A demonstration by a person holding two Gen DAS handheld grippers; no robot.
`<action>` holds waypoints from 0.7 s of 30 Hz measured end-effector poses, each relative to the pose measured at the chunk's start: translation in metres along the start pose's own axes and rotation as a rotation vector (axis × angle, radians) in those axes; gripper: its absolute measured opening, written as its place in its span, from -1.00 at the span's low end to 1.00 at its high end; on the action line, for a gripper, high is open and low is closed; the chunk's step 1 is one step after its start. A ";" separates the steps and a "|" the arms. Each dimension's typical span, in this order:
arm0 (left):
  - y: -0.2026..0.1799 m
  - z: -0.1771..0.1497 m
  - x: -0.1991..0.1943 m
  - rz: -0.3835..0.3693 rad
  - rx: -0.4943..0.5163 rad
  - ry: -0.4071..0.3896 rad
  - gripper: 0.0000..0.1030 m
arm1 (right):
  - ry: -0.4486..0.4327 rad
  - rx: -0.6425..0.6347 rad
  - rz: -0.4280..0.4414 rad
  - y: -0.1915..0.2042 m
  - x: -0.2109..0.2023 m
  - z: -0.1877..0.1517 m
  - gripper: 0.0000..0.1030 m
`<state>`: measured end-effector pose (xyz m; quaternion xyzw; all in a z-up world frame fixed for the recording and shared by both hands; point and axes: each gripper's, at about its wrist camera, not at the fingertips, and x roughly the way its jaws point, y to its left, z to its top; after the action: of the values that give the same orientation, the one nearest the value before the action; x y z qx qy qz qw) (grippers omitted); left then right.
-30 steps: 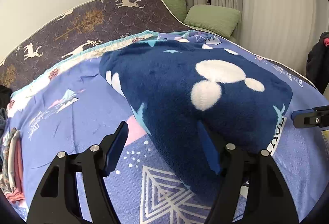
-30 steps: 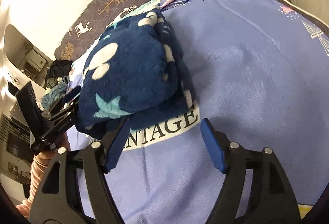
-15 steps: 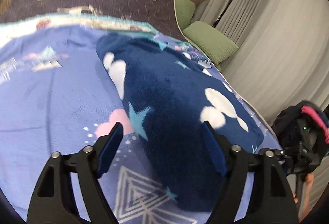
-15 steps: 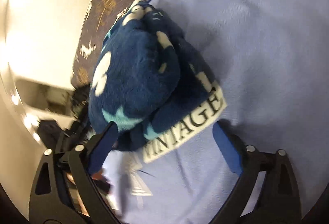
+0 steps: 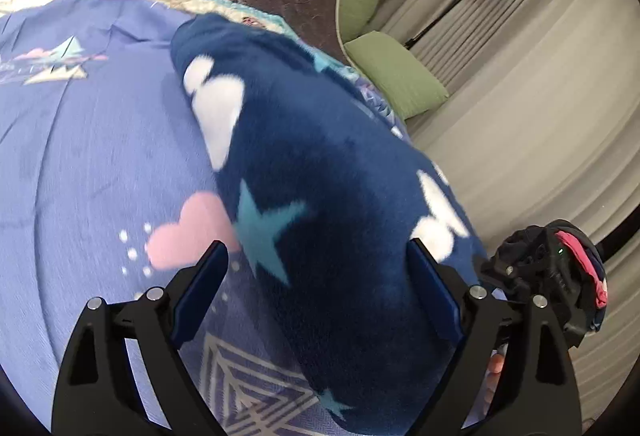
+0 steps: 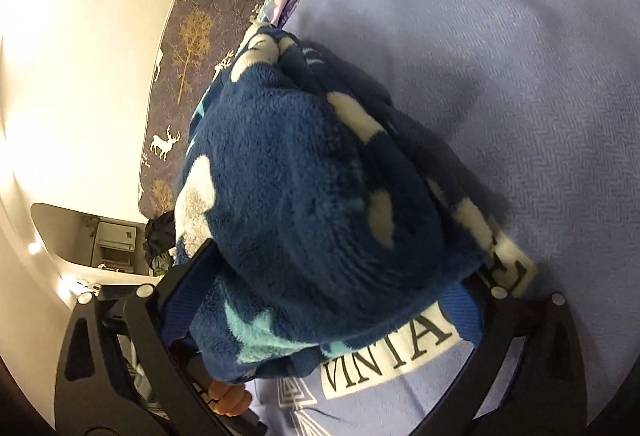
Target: Fold small clothes
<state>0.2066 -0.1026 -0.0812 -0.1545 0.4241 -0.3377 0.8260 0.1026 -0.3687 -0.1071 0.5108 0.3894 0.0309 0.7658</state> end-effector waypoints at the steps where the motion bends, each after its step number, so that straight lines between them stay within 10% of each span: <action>1: 0.003 0.008 -0.003 -0.001 0.001 -0.011 0.76 | 0.001 -0.005 0.004 0.000 0.000 -0.001 0.96; 16: 0.080 0.118 0.090 0.069 -0.243 0.023 0.79 | 0.025 0.046 0.013 -0.010 0.007 0.018 0.96; 21: 0.058 0.116 0.093 0.091 -0.107 0.002 0.31 | -0.027 -0.045 -0.049 0.005 0.011 0.015 0.95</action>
<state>0.3632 -0.1287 -0.0992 -0.1785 0.4490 -0.2766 0.8307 0.1212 -0.3726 -0.1069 0.4840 0.3906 0.0140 0.7829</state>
